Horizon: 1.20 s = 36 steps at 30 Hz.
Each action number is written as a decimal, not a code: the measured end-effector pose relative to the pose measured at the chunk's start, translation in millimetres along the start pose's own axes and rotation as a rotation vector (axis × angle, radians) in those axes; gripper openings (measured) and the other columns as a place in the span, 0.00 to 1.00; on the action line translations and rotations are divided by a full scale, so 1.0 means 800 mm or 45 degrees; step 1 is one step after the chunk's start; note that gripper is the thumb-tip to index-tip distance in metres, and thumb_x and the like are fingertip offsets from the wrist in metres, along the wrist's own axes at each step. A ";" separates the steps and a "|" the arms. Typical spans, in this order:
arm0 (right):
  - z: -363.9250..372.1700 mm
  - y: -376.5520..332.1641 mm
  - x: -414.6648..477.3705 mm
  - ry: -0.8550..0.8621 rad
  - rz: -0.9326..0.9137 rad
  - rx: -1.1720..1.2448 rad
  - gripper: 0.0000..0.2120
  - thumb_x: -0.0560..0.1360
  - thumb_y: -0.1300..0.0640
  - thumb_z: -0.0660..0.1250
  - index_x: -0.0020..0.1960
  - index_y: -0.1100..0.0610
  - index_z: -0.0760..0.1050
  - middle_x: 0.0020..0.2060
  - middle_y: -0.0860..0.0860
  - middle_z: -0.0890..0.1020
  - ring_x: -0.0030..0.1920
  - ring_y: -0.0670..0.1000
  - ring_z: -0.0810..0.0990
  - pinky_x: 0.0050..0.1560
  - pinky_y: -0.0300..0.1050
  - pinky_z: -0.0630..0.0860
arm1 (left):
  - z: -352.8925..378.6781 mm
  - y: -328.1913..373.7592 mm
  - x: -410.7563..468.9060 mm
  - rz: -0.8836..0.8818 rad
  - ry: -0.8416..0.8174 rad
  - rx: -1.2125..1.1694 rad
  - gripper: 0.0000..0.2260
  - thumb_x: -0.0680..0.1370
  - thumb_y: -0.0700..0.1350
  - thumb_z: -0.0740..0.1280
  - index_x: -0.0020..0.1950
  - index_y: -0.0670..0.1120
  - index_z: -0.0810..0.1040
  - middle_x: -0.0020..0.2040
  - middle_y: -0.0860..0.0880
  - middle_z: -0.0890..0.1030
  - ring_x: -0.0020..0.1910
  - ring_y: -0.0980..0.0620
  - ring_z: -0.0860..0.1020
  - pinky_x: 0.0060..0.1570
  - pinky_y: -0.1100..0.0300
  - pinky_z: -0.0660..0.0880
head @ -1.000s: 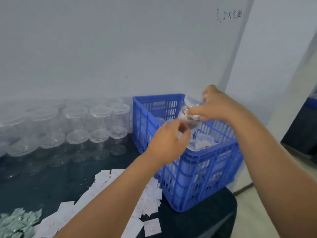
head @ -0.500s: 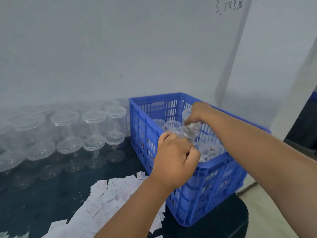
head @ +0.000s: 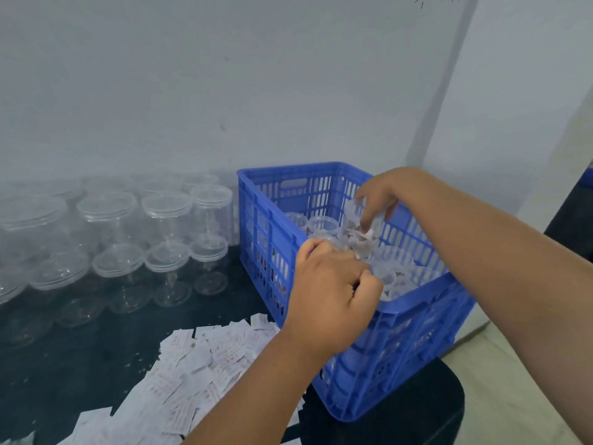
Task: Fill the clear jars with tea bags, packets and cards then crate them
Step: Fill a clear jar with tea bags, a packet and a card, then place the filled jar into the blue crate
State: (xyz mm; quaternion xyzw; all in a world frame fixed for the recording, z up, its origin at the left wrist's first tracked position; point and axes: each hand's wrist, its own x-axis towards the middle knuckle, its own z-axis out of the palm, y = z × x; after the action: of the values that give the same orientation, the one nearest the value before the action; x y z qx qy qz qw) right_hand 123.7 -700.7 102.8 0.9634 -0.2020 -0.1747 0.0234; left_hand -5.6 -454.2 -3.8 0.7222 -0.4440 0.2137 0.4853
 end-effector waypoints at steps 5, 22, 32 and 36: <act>-0.002 0.001 0.004 -0.036 -0.041 0.049 0.51 0.65 0.44 0.87 0.82 0.49 0.66 0.80 0.52 0.68 0.53 0.54 0.88 0.63 0.56 0.84 | 0.001 -0.001 0.002 0.011 0.025 -0.006 0.16 0.77 0.46 0.55 0.28 0.47 0.60 0.26 0.54 0.62 0.33 0.51 0.64 0.60 0.50 0.68; 0.065 -0.029 0.024 -0.361 0.064 0.042 0.25 0.83 0.50 0.73 0.75 0.61 0.74 0.71 0.55 0.80 0.68 0.57 0.82 0.70 0.57 0.80 | 0.003 -0.001 -0.001 -0.019 0.000 -0.002 0.16 0.76 0.46 0.55 0.28 0.46 0.61 0.26 0.53 0.63 0.34 0.50 0.65 0.59 0.52 0.67; -0.012 -0.092 -0.140 0.496 -0.621 0.043 0.19 0.84 0.41 0.66 0.71 0.46 0.79 0.60 0.42 0.84 0.61 0.47 0.82 0.62 0.46 0.75 | -0.013 0.008 0.005 -0.049 -0.147 0.037 0.17 0.77 0.44 0.55 0.27 0.48 0.59 0.26 0.55 0.60 0.31 0.53 0.60 0.58 0.49 0.69; 0.046 -0.135 -0.243 0.837 -0.962 0.568 0.07 0.82 0.44 0.71 0.56 0.44 0.84 0.45 0.36 0.85 0.48 0.36 0.83 0.50 0.31 0.75 | -0.031 0.020 0.011 -0.172 -0.336 0.132 0.18 0.81 0.46 0.52 0.41 0.44 0.79 0.40 0.46 0.80 0.44 0.46 0.77 0.63 0.44 0.71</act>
State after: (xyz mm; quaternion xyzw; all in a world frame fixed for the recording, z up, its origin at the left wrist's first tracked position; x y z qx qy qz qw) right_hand -14.7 -523.3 119.2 0.9543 0.1440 0.1865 -0.1838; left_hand -11.6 -438.1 21.2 0.7963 -0.4429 0.1064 0.3980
